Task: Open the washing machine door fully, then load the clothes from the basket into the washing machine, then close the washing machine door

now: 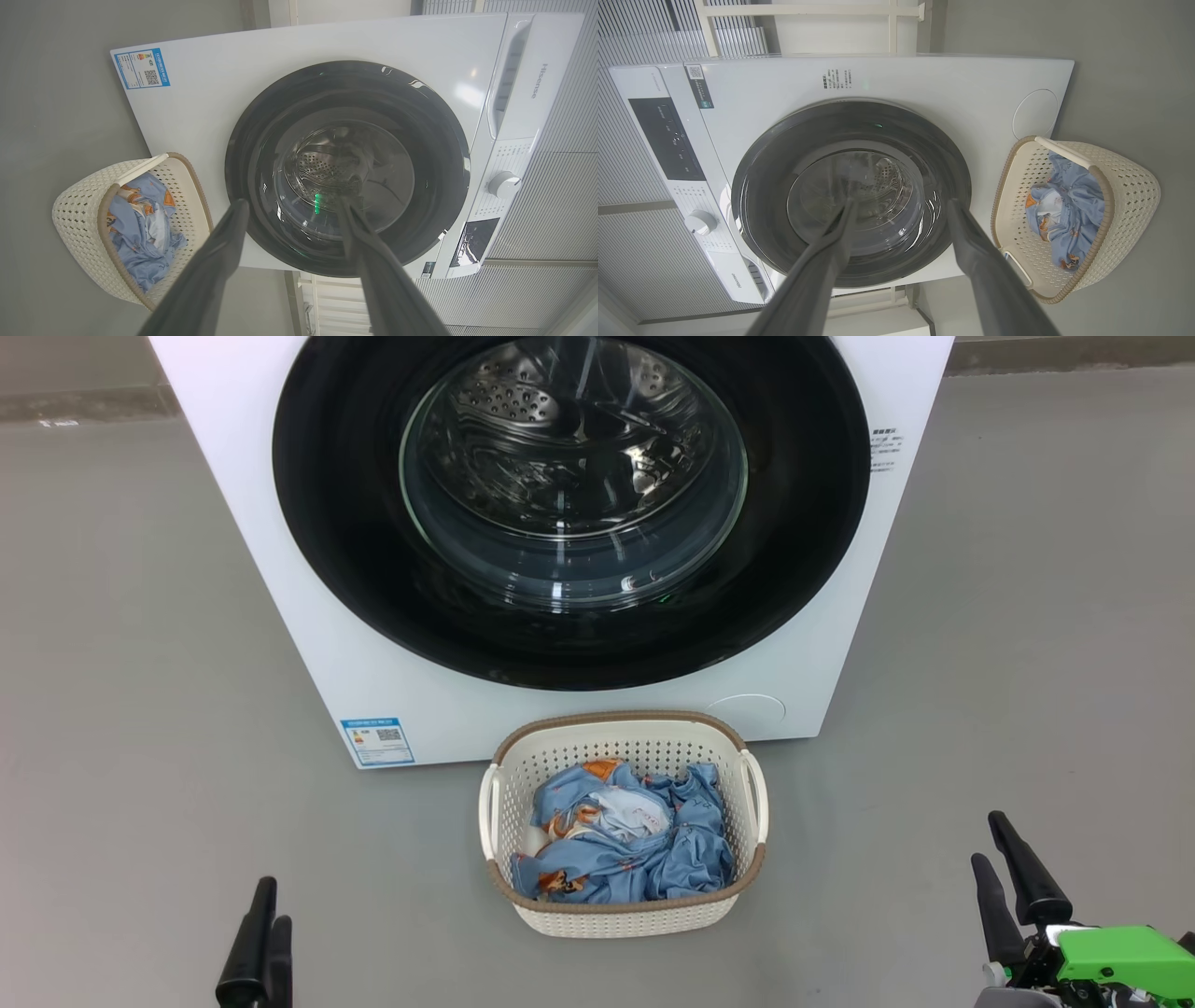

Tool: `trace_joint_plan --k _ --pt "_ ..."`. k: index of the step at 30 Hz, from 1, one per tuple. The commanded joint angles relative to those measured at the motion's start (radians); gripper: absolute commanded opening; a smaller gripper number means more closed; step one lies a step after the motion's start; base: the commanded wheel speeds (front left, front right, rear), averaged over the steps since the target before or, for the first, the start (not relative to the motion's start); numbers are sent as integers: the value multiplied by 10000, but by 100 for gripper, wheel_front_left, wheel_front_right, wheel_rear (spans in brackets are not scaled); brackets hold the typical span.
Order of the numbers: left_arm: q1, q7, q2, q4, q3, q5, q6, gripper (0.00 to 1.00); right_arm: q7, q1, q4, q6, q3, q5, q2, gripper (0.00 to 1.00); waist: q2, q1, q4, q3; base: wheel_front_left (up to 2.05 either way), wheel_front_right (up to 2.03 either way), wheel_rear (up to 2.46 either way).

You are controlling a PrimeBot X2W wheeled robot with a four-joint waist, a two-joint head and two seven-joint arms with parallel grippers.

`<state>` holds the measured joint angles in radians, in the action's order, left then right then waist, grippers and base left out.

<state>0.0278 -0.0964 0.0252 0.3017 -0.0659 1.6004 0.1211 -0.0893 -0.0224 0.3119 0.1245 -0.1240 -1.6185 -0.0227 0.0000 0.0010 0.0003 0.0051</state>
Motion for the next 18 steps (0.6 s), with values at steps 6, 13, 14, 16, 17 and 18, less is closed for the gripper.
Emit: trace_joint_plan --k 6,13,14,16,17,18 --pt "395 228 129 -477 74 -91 20 100 181 -445 -410 9 136 -200 -115 100 0 -9 -20 25 0 0 0" --pt "452 420 195 -616 244 -236 25 100 347 -510 -627 13 240 -103 -125 100 0 -9 -33 1 0 0 0" --pt "460 455 216 -626 269 -281 26 100 375 -518 -652 13 261 -55 -131 100 0 -9 -33 0 0 0 0" --pt "481 536 266 -627 318 -422 27 100 434 -537 -697 14 315 56 -150 100 0 -9 -32 -1 0 0 0" --pt "494 576 284 -629 348 -499 28 100 466 -547 -719 15 351 123 -165 100 0 -9 -32 -2 0 0 0" --pt "507 616 296 -633 374 -569 29 100 501 -557 -741 15 388 184 -178 100 0 -9 -32 -1 0 0 0"
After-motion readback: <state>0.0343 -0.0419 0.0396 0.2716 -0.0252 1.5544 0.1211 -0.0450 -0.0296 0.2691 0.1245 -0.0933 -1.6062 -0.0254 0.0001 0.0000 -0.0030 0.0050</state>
